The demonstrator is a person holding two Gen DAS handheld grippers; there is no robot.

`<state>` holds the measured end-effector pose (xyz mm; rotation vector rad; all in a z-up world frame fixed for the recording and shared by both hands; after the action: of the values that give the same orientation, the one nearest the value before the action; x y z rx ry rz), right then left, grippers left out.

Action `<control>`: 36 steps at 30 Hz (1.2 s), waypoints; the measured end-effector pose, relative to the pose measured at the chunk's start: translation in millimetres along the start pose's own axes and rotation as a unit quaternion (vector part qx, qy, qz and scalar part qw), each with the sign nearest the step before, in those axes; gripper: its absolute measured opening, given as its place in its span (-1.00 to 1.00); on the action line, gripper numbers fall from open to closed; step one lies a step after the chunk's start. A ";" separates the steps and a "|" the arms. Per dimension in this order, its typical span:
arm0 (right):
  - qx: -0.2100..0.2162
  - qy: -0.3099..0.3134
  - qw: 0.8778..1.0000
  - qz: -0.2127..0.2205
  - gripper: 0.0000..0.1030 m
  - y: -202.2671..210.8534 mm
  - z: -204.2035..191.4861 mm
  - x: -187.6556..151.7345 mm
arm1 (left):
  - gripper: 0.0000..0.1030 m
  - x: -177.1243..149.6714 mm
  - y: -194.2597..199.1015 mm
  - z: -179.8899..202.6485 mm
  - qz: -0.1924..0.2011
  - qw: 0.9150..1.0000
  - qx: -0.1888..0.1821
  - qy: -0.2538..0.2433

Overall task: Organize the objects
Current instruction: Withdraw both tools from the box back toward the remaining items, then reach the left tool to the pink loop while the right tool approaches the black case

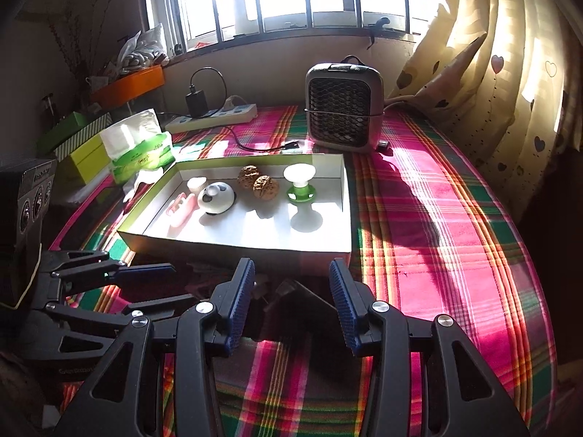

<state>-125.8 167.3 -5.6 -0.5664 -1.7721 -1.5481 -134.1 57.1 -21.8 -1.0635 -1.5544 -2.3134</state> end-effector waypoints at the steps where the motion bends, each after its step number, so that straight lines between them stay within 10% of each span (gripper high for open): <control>1: -0.002 0.001 1.000 0.000 -0.14 1.0 0.4 -2.3 | -0.23 0.0 -1.0 0.7 0.000 1.000 0.001 -0.003; 36: -0.004 -0.027 0.999 -0.040 -0.14 -10.4 33.9 -29.5 | -0.27 7.5 -28.5 20.3 -0.028 0.999 0.010 -0.042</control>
<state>-121.4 202.0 -35.7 -0.5518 -1.8511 -1.6090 -144.1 89.2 -34.1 -1.1403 -1.6558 -2.3114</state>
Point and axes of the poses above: each gripper's, at about its wrist camera, not at the fingertips, and y roughly against the way its jaws point, z to its right, x to its top, the point moved 6 cm from there along -y, roughly the way its jaws point, and after that the axes turned 4 degrees about -x, right-handed, at the moved point
